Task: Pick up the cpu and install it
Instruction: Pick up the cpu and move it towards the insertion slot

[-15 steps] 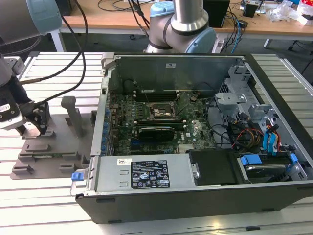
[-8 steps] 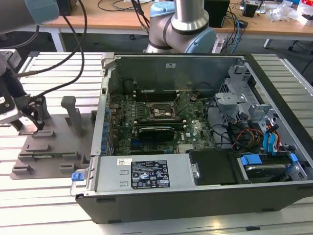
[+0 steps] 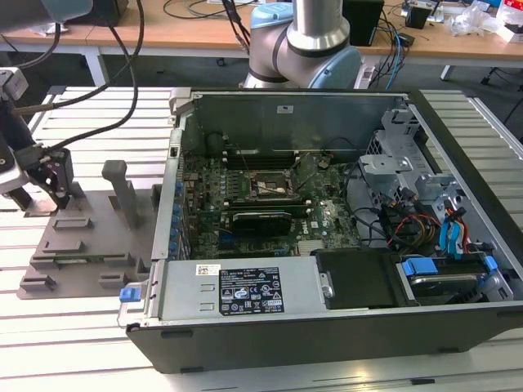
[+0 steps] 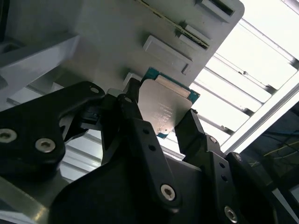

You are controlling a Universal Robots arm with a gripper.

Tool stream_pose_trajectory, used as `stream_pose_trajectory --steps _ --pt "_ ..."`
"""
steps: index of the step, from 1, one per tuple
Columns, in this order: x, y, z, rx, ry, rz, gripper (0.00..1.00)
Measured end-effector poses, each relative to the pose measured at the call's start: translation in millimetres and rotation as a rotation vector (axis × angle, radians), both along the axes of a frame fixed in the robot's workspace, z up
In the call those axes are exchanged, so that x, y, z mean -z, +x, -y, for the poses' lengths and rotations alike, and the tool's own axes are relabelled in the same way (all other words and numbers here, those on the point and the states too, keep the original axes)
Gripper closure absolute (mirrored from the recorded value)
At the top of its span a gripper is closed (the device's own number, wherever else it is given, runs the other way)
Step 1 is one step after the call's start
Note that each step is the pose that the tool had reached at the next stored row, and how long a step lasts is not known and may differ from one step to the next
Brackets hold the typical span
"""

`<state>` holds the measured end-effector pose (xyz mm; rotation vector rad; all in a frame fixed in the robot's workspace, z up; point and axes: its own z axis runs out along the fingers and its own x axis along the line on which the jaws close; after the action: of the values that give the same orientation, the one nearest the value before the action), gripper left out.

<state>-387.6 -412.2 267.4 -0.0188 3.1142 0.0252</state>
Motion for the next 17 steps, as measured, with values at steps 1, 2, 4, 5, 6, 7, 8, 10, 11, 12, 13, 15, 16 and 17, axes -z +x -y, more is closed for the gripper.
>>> stream_pose_trajectory --steps 1,2,4,5,6,7,8,10,11,12,13,15,16,17 --pt "-1.3 0.0 0.0 0.0 0.0 0.0 0.45" --pt "-3.3 0.0 0.0 0.0 0.0 0.0 0.45" --pt "-6.3 0.0 0.0 0.0 0.0 0.0 0.45" --pt "-7.9 0.0 0.0 0.0 0.0001 0.0001 0.45" --pt "-10.5 0.0 0.0 0.0 0.0 0.0 0.45" --pt "-11.9 0.0 0.0 0.0 0.0 0.0 0.45" --pt "-13.8 0.0 0.0 0.0 0.0 0.0 0.45" --pt "-17.6 0.0 0.0 0.0 0.0 0.0 0.45" --pt "-19.8 0.0 0.0 0.0 0.0 0.0001 0.45" --pt "-21.2 0.0 0.0 0.0 0.0001 0.0001 0.45" --pt "-22.9 0.0 0.0 0.0 0.0 0.0 0.45" --pt "-26.0 0.0 0.0 0.0 0.0 0.0 0.45" --pt "-28.0 0.0 0.0 0.0 0.0 0.0001 0.45" --pt "-30.1 0.0 0.0 0.0 0.0 0.0 0.45"
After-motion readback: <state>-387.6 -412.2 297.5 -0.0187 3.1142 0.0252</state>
